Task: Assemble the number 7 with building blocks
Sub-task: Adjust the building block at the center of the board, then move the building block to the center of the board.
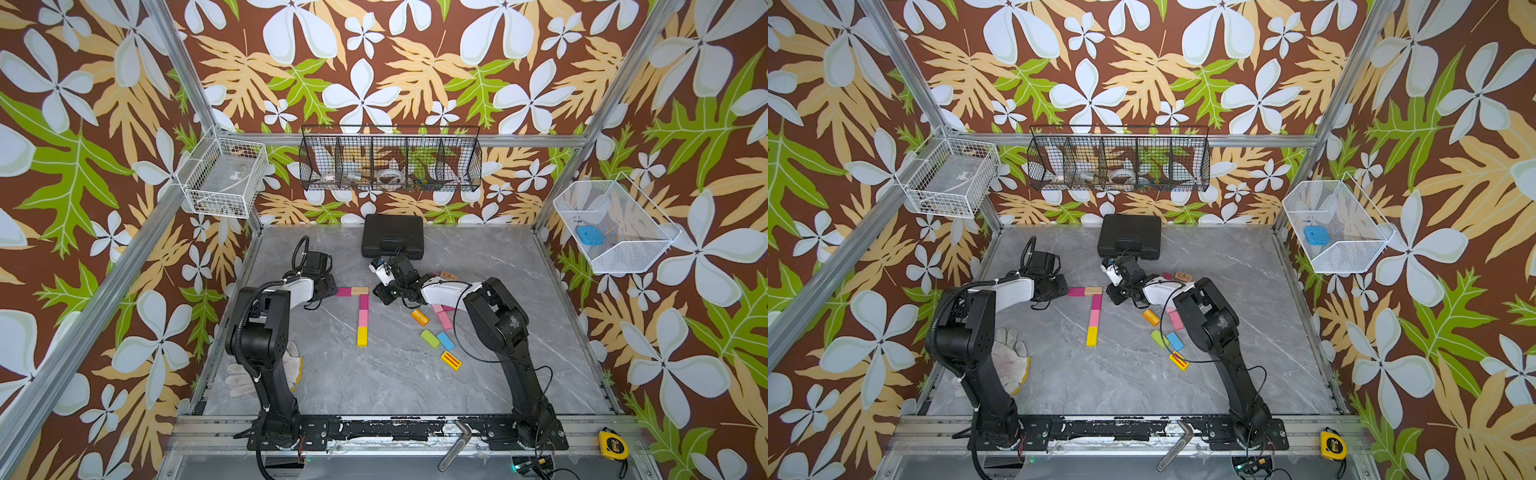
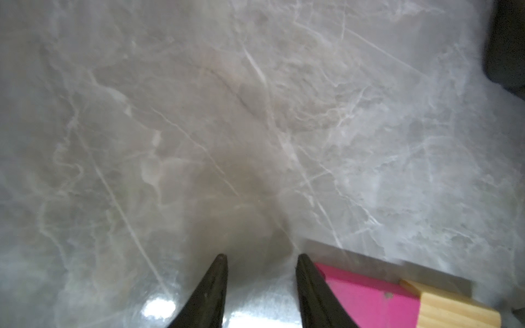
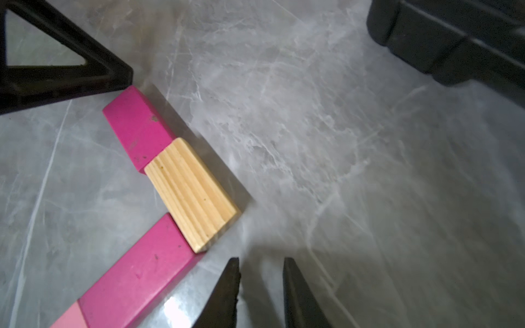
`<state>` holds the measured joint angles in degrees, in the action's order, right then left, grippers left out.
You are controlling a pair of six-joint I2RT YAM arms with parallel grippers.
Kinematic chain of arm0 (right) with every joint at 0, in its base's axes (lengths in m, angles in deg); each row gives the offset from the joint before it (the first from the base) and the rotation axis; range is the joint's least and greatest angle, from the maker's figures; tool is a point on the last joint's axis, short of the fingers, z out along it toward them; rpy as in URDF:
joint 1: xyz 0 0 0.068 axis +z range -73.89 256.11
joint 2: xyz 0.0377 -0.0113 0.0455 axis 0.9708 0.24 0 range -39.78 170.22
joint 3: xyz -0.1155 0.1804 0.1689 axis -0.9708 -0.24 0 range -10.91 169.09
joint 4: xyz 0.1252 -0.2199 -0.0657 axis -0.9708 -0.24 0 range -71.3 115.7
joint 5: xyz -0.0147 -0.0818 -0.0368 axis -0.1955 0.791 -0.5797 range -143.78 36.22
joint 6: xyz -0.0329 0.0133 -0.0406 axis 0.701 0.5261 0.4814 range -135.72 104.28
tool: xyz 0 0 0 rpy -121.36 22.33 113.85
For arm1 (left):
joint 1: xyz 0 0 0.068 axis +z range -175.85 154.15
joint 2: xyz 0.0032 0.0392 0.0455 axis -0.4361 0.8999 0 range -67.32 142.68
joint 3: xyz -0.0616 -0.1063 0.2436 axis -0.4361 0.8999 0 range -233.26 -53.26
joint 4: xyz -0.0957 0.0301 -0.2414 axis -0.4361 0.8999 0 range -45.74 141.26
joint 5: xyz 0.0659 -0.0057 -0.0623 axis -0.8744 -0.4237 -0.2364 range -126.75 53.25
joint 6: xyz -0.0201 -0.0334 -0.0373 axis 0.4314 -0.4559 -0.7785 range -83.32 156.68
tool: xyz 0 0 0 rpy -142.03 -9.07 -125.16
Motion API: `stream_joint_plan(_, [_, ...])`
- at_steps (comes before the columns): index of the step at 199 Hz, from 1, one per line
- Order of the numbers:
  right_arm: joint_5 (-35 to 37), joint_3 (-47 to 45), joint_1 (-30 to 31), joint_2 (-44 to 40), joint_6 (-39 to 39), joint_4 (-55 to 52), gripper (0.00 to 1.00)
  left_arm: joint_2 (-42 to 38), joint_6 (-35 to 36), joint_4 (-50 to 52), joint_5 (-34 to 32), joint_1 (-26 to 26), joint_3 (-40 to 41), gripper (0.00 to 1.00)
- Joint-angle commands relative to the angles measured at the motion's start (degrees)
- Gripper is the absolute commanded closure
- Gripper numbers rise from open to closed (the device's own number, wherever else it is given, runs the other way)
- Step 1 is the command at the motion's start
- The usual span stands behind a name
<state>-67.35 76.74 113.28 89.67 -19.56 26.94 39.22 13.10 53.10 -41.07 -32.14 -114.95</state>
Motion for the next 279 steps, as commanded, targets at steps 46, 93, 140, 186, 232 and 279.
stream_joint_plan(46, [2.4, -6.1, -0.7, -9.0, 2.8, -3.9, 0.62, -8.6, -1.6, 0.0, -1.6, 0.3, 2.2, 0.44])
stream_joint_plan(93, [3.5, -10.2, -3.5, -17.1, -0.4, -8.4, 0.10, -17.0, -2.4, -2.6, 3.4, -2.6, 5.4, 0.10])
stream_joint_plan(140, [8.0, -8.5, -7.9, -18.1, -7.4, -14.9, 0.03, -24.8, -3.0, -4.0, 8.7, -8.2, 8.7, 0.00])
stream_joint_plan(186, [14.1, -8.4, -12.3, -15.8, -18.4, -14.1, 0.11, -36.0, -2.2, -7.5, 11.4, -13.5, 14.1, 0.00])
stream_joint_plan(232, [17.7, -4.6, -12.5, -11.1, -21.0, -15.7, 0.15, -41.2, -2.9, -10.6, 12.6, -18.0, 16.7, 0.00])
stream_joint_plan(279, [20.8, -3.6, -12.5, -8.7, -22.3, -15.8, 0.22, -42.6, -3.6, -12.6, 13.8, -18.6, 18.0, 0.00])
